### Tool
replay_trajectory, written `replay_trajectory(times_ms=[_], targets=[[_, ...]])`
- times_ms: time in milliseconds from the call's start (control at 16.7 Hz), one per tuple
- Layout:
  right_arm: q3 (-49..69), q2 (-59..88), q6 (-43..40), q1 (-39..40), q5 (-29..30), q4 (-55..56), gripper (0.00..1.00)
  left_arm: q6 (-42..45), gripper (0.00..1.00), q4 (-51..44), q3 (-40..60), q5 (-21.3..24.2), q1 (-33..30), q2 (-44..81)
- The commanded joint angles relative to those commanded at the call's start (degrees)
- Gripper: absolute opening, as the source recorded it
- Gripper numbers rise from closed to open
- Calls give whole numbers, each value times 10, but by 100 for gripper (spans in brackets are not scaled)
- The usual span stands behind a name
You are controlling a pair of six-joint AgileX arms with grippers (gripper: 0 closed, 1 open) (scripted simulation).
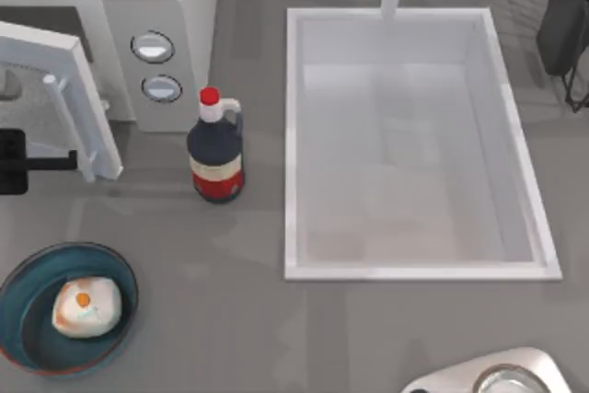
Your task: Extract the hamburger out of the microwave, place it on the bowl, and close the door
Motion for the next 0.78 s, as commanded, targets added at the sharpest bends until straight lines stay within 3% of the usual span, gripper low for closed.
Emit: replay_trajectory(times_ms=[540, 780], targets=[[0, 0, 0, 0, 0, 0, 100, -1, 0, 16, 31, -1, 0, 39], [0, 0, 0, 0, 0, 0, 100, -2, 0, 11, 120, -3, -3, 127]])
